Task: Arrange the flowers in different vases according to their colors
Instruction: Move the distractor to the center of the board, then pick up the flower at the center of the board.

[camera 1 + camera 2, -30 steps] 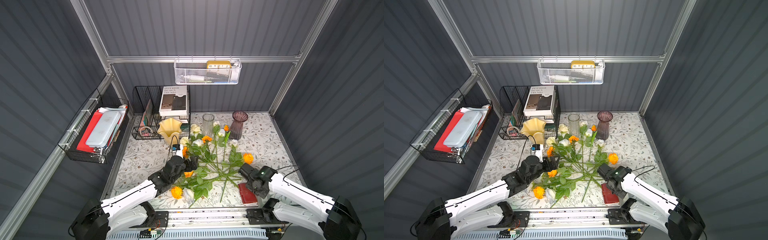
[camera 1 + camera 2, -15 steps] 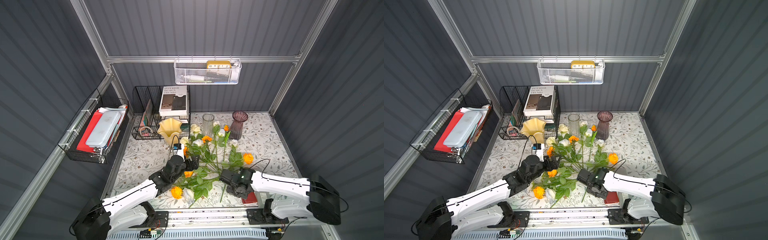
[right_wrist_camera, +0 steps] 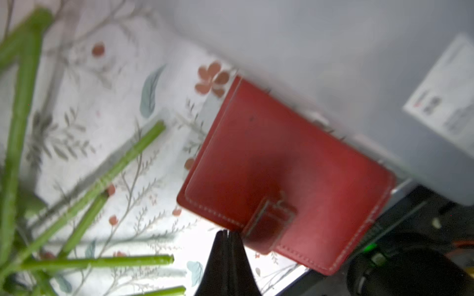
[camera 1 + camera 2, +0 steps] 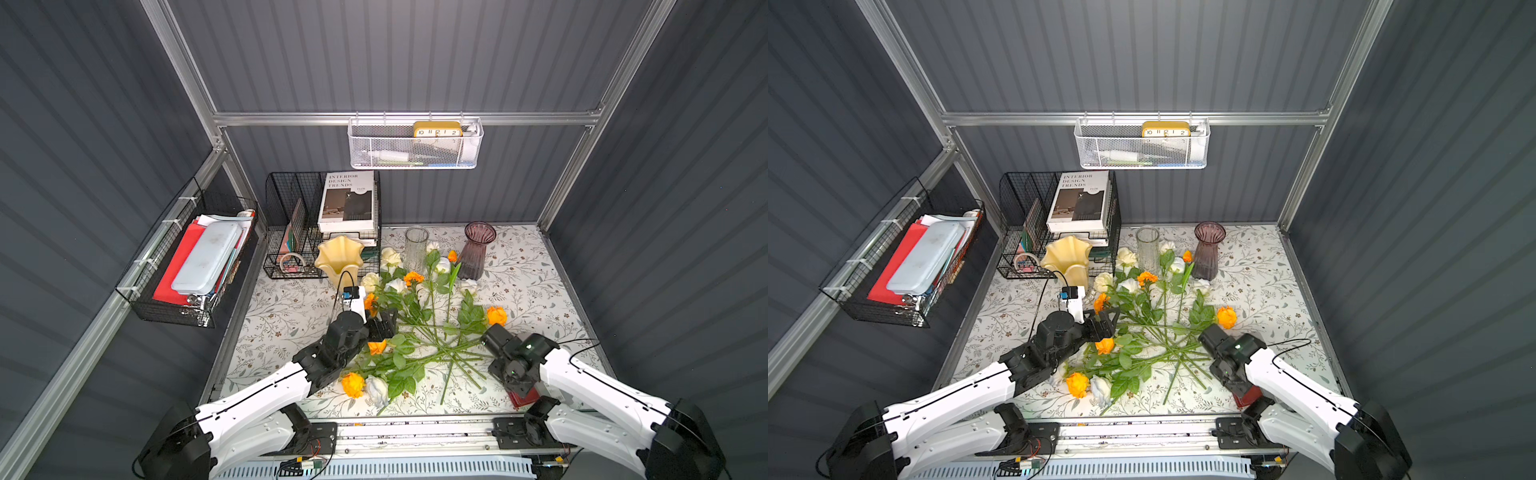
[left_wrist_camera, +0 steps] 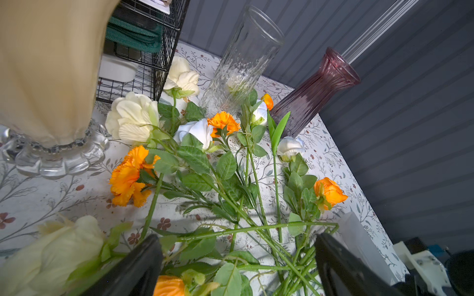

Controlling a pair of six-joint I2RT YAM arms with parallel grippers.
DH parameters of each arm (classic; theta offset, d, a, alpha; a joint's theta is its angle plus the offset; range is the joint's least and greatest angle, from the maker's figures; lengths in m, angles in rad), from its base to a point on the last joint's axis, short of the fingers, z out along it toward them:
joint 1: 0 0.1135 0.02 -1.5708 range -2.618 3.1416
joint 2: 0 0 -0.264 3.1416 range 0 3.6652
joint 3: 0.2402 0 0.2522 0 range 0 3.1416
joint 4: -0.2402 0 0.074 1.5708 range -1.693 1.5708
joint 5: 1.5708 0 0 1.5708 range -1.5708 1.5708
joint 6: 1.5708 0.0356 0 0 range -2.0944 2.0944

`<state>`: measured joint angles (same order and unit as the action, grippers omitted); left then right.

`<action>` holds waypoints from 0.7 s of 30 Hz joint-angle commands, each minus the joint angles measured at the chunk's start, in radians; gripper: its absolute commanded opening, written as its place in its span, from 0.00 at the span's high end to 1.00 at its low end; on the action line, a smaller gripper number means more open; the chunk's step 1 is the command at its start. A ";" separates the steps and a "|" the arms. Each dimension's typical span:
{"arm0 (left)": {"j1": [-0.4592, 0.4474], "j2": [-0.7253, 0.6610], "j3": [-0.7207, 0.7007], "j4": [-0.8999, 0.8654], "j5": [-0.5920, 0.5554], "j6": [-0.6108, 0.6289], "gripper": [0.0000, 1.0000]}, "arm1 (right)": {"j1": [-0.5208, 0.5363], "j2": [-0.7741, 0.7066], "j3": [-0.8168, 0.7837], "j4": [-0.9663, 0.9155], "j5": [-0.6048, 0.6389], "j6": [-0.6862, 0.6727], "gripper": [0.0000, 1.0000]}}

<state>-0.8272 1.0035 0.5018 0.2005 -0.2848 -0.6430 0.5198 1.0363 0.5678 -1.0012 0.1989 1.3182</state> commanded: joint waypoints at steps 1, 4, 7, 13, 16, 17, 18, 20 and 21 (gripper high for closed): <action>-0.004 0.001 0.003 -0.015 -0.010 0.022 0.03 | -0.136 0.060 0.084 -0.081 0.075 -0.206 0.97; -0.005 0.001 0.008 -0.018 -0.014 0.023 0.03 | -0.210 0.072 0.143 -0.035 0.110 -0.305 0.95; -0.005 -0.003 0.026 -0.036 -0.024 0.028 0.01 | -0.190 0.069 0.245 -0.022 0.044 -0.384 0.93; -0.004 -0.053 0.034 0.012 0.008 0.068 0.01 | 0.002 -0.004 0.279 0.277 -0.095 -0.553 0.60; -0.001 -0.037 0.045 0.046 0.060 0.065 0.01 | 0.053 0.103 0.304 0.360 -0.201 -0.674 0.51; -0.001 -0.021 0.056 0.042 0.074 0.059 0.01 | 0.073 0.155 0.337 0.343 -0.199 -0.712 0.49; 0.001 -0.003 0.071 0.028 0.083 0.045 0.01 | 0.091 0.223 0.377 0.326 -0.199 -0.756 0.49; 0.002 0.015 0.078 0.011 0.083 0.007 0.01 | 0.124 0.321 0.434 0.346 -0.196 -0.817 0.49; 0.003 0.015 0.077 0.008 0.083 -0.013 0.01 | 0.139 0.365 0.467 0.348 -0.185 -0.844 0.50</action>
<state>-0.8268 1.0073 0.5545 0.2104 -0.2325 -0.6216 0.6281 1.3216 0.9741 -0.6983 0.0433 0.6262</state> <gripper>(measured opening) 0.992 0.502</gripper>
